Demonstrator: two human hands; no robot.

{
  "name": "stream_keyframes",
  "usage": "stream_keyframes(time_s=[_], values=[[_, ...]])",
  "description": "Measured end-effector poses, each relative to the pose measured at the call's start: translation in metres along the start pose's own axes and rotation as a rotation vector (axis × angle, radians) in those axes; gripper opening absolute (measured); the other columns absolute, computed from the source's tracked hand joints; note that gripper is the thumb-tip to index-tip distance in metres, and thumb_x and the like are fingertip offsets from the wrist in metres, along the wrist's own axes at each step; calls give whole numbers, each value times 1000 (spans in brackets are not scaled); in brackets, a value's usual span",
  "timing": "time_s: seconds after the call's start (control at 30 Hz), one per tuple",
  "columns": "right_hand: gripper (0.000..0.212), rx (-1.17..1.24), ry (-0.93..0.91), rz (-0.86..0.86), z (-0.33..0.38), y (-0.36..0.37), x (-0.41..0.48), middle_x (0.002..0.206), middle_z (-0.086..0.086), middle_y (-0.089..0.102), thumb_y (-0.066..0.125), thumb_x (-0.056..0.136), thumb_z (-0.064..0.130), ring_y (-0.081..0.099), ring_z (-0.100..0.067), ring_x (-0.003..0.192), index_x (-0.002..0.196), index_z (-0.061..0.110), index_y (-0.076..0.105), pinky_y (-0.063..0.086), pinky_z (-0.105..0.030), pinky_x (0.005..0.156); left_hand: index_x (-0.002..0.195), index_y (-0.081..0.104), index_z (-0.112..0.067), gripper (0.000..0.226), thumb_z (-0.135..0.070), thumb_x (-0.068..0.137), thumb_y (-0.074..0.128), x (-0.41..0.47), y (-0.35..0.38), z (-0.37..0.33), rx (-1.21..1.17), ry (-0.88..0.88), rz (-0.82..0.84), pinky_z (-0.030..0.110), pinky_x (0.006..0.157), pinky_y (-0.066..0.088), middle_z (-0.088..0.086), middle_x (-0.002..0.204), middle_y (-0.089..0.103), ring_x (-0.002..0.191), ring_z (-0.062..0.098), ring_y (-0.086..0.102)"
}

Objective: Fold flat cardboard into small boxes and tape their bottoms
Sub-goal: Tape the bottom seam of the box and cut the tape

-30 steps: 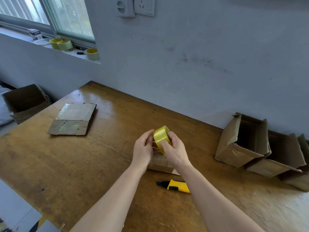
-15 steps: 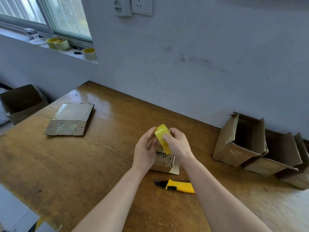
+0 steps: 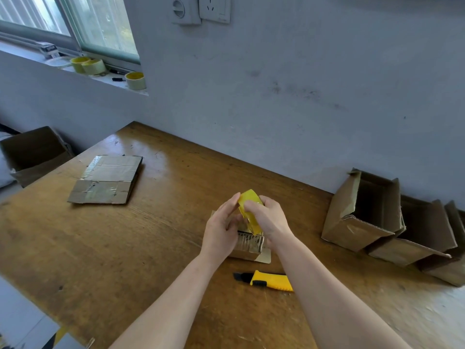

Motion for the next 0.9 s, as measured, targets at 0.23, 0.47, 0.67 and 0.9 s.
stream_keyframes(time_s=[0.23, 0.47, 0.67, 0.9], values=[[3, 72, -15, -6, -3, -1, -3, 74, -6, 59, 58, 79, 15, 55, -21, 74, 77, 14, 60, 47, -35, 69, 142, 42, -28, 60, 5, 93, 52, 2, 1, -2, -5, 19, 2, 0, 92, 34, -17, 134, 45, 123, -9, 37], [12, 63, -17, -17, -2, -3, -1, 81, -5, 68, 67, 81, 28, 63, -18, 77, 84, 17, 66, 52, -34, 72, 143, 43, -24, 57, 4, 93, 53, 2, 5, -8, -22, 42, -7, 3, 97, 35, -7, 141, 47, 129, -5, 38], [11, 92, -9, -24, -2, -2, -2, 78, -5, 66, 66, 79, 23, 61, -18, 77, 85, 14, 67, 53, -36, 74, 144, 41, -25, 55, -3, 95, 54, 3, 5, -8, -18, 33, 2, -2, 95, 31, -5, 144, 47, 135, 7, 37], [9, 111, -12, -13, -2, -2, -5, 72, -4, 59, 58, 85, 17, 55, -18, 72, 77, 13, 61, 47, -31, 66, 145, 37, -28, 54, -10, 97, 52, 7, 5, -7, 7, 37, -7, 9, 98, 36, -3, 144, 48, 134, 9, 41]])
Point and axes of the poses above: each hand's wrist, its own x-axis towards the middle knuckle, its own y-axis out of the palm, z = x × y, the point moved 5 cm from there along x, towards the middle knuckle
